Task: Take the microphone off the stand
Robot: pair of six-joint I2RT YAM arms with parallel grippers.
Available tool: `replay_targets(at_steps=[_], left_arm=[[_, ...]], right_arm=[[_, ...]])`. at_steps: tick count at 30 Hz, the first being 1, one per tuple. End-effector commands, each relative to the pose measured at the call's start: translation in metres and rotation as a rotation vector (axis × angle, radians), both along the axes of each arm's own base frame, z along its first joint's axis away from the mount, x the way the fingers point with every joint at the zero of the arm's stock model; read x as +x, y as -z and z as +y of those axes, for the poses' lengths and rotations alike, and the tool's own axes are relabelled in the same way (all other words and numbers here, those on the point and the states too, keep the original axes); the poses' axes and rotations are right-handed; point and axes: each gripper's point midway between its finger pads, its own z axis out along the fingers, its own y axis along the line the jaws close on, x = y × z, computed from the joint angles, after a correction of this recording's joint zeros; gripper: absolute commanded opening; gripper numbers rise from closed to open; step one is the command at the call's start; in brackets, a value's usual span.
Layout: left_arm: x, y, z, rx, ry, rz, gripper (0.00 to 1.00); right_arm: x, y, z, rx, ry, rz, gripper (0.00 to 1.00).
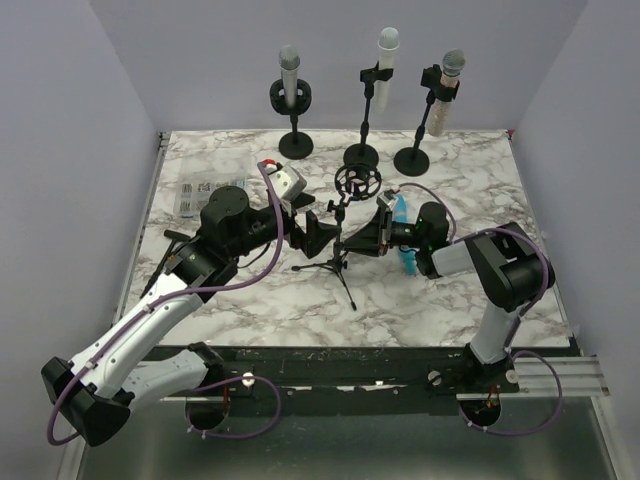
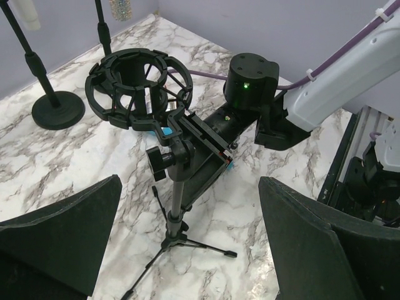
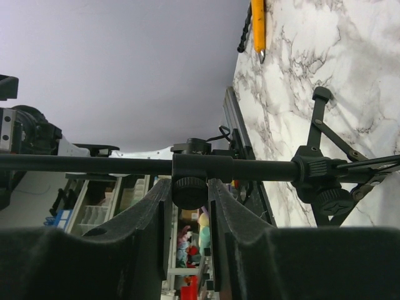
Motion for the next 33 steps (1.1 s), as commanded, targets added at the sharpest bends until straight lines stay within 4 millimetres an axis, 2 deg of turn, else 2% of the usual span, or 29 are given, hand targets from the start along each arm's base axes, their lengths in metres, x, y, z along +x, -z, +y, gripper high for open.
replay_targets(at_steps=[1,4,6,7,9,13,18,20,27,33], left_arm=[[-0.003,-0.002,-0.004,-0.006,0.028,0.001,0.95],[-0.003,0.000,-0.005,-0.004,0.027,0.004,0.95],[-0.002,0.000,-0.004,-0.004,0.025,0.004,0.95],[-0.002,0.000,-0.004,-0.003,0.024,0.005,0.95],[-0.002,0.000,-0.004,-0.003,0.022,0.005,0.95],[0.001,0.000,-0.003,-0.002,0.007,0.005,0.95],[0.009,0.002,0.005,0.007,-0.064,0.012,0.95],[0.011,0.002,0.007,0.012,-0.079,0.011,0.95],[0.014,0.000,0.011,0.005,-0.110,0.010,0.94],[0.017,0.002,0.013,0.014,-0.128,0.009,0.94]], right_arm=[[-0.012,0.000,0.003,0.046,-0.048,-0.015,0.37],[-0.012,0.002,0.003,0.053,-0.047,-0.007,0.39],[-0.013,0.002,0.004,0.053,-0.052,-0.012,0.37],[-0.013,0.002,0.004,0.053,-0.050,-0.021,0.27],[-0.014,0.003,0.004,0.048,-0.046,-0.032,0.01],[-0.008,0.016,0.005,-0.016,-0.009,-0.079,0.01],[0.005,0.050,0.005,-0.269,0.088,-0.250,0.01],[0.008,0.054,0.005,-0.340,0.119,-0.329,0.01],[0.005,0.064,0.006,-0.389,0.216,-0.479,0.01],[0.001,0.089,0.016,-0.445,0.232,-0.504,0.01]])
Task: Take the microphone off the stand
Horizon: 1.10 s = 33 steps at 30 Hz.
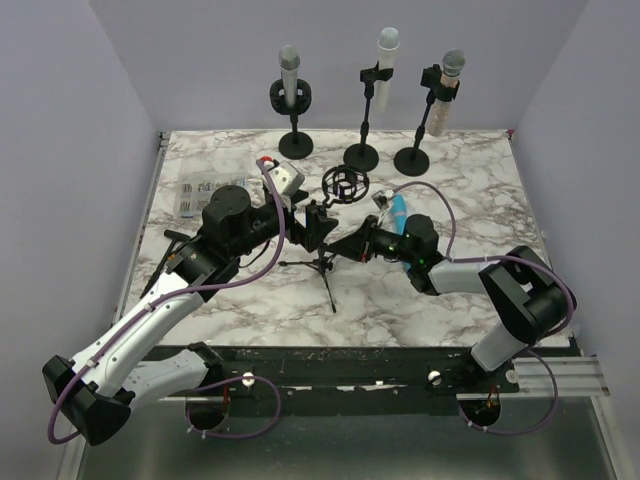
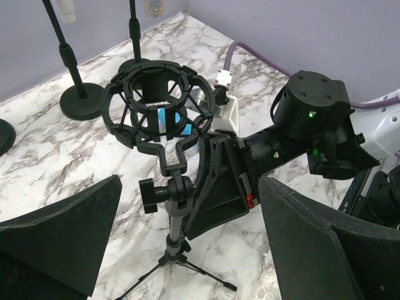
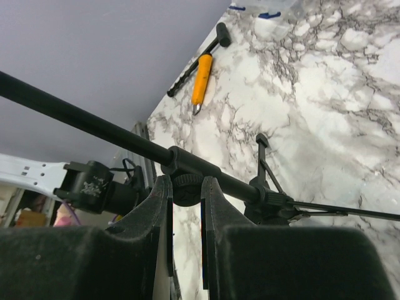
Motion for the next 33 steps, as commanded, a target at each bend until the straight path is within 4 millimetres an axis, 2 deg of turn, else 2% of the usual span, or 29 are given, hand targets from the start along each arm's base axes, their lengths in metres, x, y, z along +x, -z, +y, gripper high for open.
replay_targets(at_steps=[1,5,12,23,29,33], left_arm=[[0.002,-0.001,0.005,0.007,-0.035,0.007,0.94],[0.004,0.000,0.007,0.010,-0.052,0.015,0.94],[0.005,-0.004,0.013,-0.001,-0.084,-0.002,0.94],[0.006,-0.018,0.032,-0.024,-0.162,-0.063,0.94],[0.005,-0.030,0.051,-0.054,-0.242,-0.129,0.94],[0.007,-0.036,0.069,-0.069,-0.321,-0.171,0.94]], right_arm=[[0.003,0.090,-0.015,-0.238,0.128,0.069,0.01],[0.000,0.093,-0.017,-0.265,0.161,0.020,0.01],[0.007,0.101,-0.031,-0.459,0.199,-0.150,0.01],[0.013,0.094,-0.035,-0.719,0.330,-0.381,0.01],[0.018,0.074,-0.039,-0.818,0.445,-0.516,0.01],[0.020,0.059,-0.034,-0.903,0.458,-0.609,0.01]])
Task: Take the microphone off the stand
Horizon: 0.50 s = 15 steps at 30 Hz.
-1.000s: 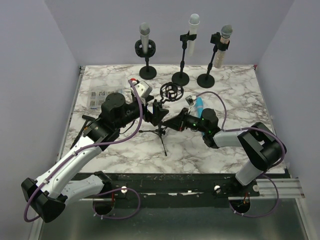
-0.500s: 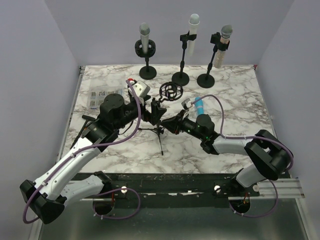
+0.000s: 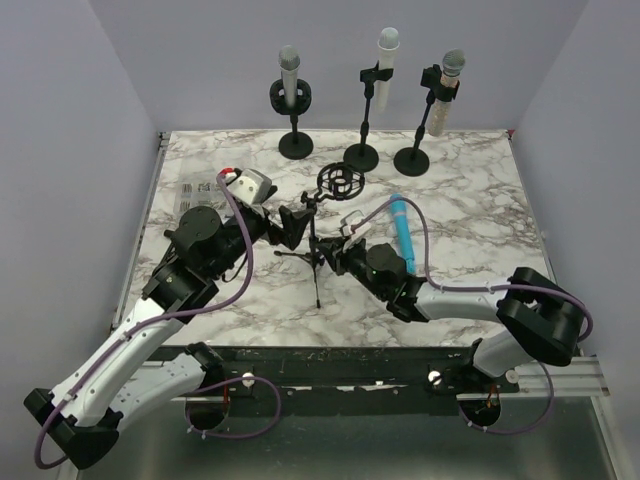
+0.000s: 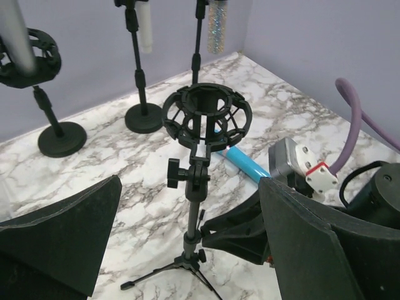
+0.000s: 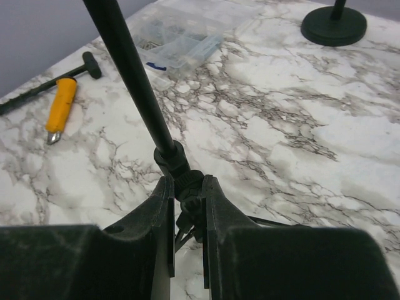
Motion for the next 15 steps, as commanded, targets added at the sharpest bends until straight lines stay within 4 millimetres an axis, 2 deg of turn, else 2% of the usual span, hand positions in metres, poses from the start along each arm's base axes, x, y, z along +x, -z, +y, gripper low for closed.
replay_targets(at_steps=[1,8,12,15], left_arm=[[0.007,-0.014,0.025,-0.026,-0.127,-0.077,0.94],[0.011,-0.014,0.036,-0.034,-0.192,-0.077,0.94],[0.012,-0.014,0.037,-0.036,-0.197,-0.071,0.94],[0.014,-0.011,0.037,-0.035,-0.203,-0.070,0.94]], right_arm=[[0.007,0.065,-0.052,-0.455,0.190,0.013,0.01],[0.000,0.052,-0.046,-0.714,0.273,-0.182,0.01],[-0.005,0.047,-0.040,-0.748,0.275,-0.256,0.01],[-0.008,0.046,-0.033,-0.740,0.284,-0.246,0.01]])
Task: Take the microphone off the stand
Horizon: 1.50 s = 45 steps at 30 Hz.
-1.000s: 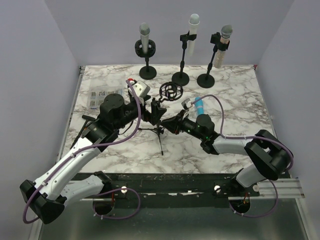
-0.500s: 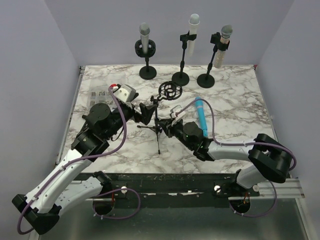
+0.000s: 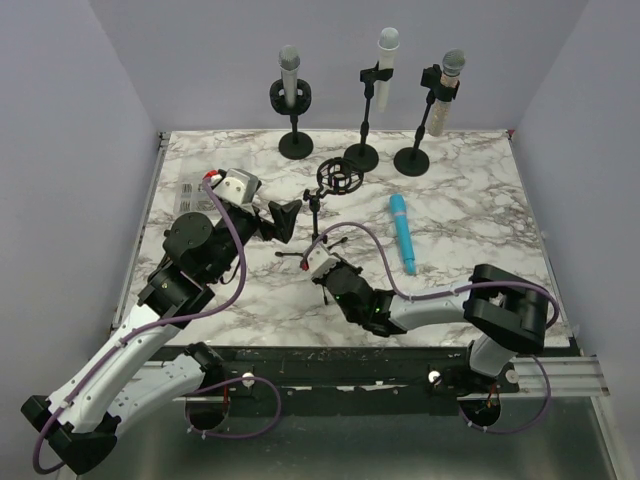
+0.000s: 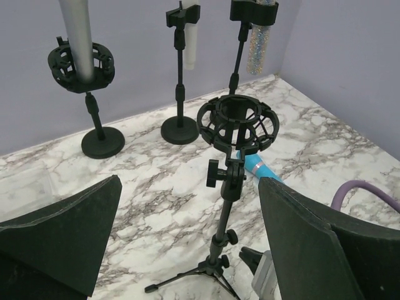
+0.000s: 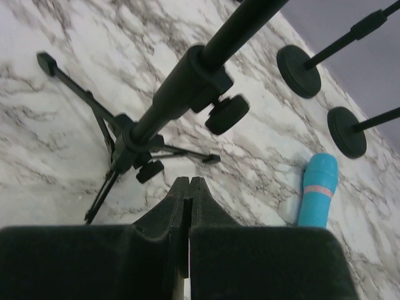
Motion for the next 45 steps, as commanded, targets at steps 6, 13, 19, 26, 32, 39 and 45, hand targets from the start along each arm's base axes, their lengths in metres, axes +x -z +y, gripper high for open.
replay_targets(at_steps=[6,13,19,26,32,39,45], left_arm=[[0.006,0.006,0.001,0.004,-0.024,0.007,0.94],[0.005,0.006,-0.003,-0.002,-0.002,0.011,0.94],[0.003,0.009,-0.011,0.000,0.039,0.022,0.94],[0.002,0.012,-0.017,0.002,0.070,0.032,0.94],[0.001,0.011,-0.021,0.005,0.091,0.032,0.94],[0.001,0.010,-0.023,0.011,0.102,0.034,0.94],[-0.002,0.010,-0.025,0.010,0.118,0.032,0.94]], right_arm=[[-0.016,0.002,-0.013,0.049,0.054,0.093,0.19],[-0.037,0.004,-0.025,0.356,0.008,0.305,0.68],[-0.045,-0.018,-0.006,0.725,-0.176,0.659,0.88],[-0.036,-0.056,0.014,1.021,-0.219,1.003,0.94],[-0.013,-0.065,0.012,1.174,-0.253,1.183,0.88],[0.000,-0.054,0.007,1.277,-0.266,1.315,0.74],[0.004,-0.053,0.013,1.349,-0.332,1.393,0.55]])
